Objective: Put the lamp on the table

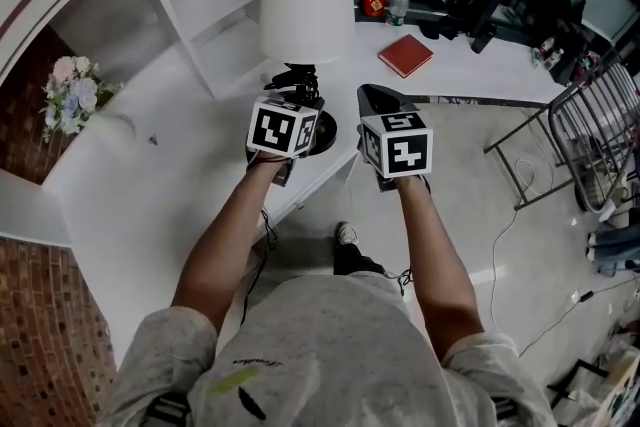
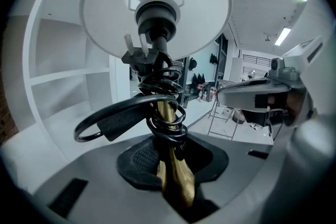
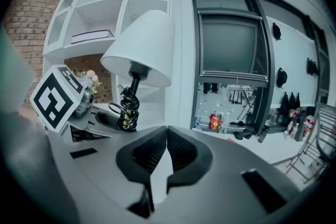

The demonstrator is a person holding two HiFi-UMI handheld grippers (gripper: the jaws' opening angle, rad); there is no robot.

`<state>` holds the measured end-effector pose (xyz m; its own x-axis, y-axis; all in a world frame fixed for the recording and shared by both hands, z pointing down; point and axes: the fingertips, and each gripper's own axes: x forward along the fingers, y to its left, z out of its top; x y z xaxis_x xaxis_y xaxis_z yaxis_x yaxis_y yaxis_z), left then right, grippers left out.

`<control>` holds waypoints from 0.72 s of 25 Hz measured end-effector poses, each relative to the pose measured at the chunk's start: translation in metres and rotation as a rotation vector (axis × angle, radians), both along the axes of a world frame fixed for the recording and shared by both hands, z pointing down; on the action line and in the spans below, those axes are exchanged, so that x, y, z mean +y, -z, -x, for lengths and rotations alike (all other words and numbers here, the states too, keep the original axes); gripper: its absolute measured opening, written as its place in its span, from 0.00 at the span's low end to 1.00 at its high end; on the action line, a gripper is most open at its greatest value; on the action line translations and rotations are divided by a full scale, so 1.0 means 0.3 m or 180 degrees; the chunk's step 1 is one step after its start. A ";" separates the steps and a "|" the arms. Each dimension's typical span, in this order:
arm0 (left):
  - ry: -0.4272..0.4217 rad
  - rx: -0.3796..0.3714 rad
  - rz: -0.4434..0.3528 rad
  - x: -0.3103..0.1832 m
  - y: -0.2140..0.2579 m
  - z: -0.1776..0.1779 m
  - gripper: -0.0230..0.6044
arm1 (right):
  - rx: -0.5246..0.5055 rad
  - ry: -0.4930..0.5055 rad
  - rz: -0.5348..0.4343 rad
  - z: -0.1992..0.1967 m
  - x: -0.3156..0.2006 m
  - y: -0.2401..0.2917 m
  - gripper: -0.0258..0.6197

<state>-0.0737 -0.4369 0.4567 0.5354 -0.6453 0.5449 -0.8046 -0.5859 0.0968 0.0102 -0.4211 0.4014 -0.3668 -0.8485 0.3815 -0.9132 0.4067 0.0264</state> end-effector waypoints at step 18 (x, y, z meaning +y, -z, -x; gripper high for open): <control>0.0060 -0.0086 -0.0036 -0.242 -0.114 -0.049 0.20 | 0.0085 0.0247 0.0140 -0.022 -0.227 -0.086 0.05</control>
